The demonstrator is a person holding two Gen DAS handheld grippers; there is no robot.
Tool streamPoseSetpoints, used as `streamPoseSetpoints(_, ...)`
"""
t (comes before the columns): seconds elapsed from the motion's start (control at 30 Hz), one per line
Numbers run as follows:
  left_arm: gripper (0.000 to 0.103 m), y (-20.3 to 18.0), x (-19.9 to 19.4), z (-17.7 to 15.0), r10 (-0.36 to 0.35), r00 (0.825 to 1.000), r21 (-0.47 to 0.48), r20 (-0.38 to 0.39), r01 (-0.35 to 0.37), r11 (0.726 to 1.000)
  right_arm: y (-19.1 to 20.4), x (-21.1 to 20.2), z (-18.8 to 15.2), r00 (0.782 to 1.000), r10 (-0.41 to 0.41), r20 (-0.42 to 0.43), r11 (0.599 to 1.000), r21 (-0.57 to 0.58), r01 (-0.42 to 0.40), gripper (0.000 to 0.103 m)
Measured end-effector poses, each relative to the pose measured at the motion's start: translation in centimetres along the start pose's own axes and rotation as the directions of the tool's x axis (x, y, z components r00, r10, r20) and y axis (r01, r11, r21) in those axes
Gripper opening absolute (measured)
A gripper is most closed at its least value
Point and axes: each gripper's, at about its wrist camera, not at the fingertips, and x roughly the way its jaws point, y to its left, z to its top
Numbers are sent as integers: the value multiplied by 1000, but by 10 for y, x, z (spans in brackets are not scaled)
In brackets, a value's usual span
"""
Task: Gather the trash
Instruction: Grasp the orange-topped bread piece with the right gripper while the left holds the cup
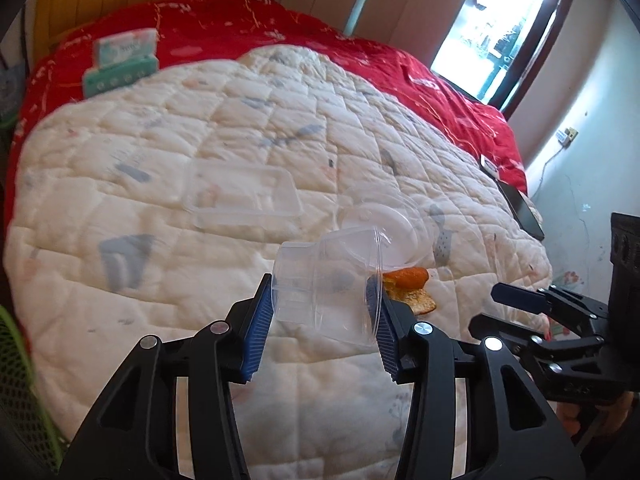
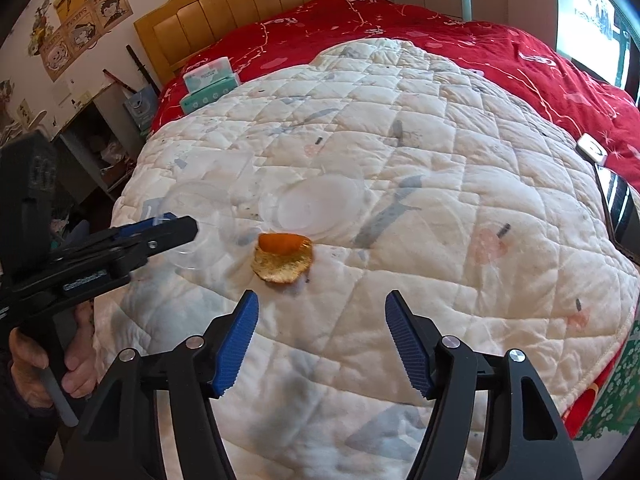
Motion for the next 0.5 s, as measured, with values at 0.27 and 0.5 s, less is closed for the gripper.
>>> streamPoseSetpoints(0.27, 46, 28, -46, -7, 54, 997, -64, 61, -50, 997, 22, 23, 15, 1000, 19, -14, 1000, -25, -19, 58)
streamPoseSetpoints(0.5, 46, 57, -80, -21, 106, 989, -121, 99, -94, 988, 34, 55, 25, 998, -2, -59, 999, -36, 0, 56)
